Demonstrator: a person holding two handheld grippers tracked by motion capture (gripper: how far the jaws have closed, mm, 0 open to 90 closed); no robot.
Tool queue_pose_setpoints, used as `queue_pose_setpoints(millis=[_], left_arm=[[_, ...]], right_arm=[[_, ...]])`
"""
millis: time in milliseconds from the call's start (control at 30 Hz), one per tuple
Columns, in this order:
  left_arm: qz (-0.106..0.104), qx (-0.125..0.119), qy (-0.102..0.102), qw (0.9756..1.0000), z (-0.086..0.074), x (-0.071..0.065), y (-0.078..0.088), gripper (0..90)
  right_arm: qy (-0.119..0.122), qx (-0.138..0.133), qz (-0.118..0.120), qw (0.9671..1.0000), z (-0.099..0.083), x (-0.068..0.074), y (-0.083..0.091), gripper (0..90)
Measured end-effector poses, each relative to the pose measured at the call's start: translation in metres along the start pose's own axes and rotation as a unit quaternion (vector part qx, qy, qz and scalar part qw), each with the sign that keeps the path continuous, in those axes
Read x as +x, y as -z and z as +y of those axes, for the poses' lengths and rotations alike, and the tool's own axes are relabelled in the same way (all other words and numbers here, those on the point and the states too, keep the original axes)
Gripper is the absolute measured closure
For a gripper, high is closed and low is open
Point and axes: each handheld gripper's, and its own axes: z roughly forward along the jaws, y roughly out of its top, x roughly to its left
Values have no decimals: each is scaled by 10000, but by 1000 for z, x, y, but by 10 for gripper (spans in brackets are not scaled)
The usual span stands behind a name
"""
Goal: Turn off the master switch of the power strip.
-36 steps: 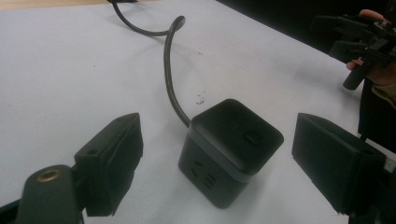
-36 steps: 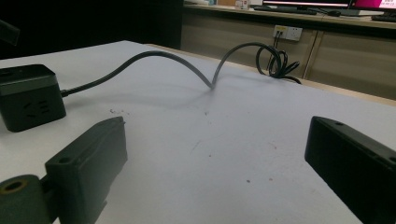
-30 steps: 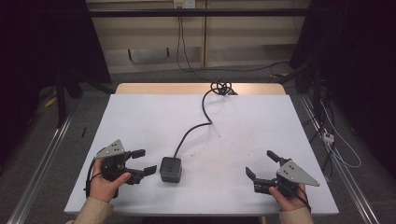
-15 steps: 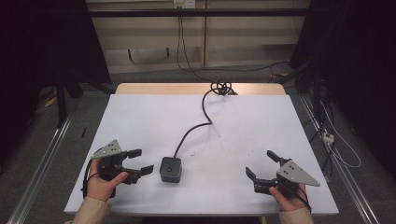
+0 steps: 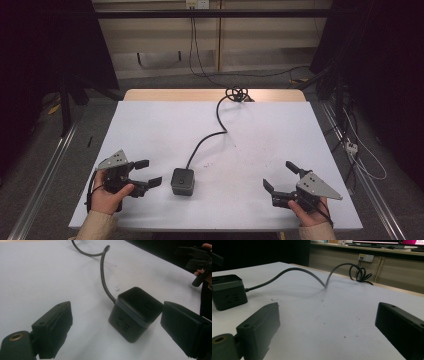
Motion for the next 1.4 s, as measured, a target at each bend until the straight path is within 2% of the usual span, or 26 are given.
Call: queue_pose_setpoints(millis=[233,1400], left_arm=[[73,101,-72,9999,-4,3,1,101],[344,332,-30,9989,-22,14,3,101]], right_arm=[[4,-2,-8,10000,0,0,0,53],[9,-25,-16,10000,1,0,2,53]])
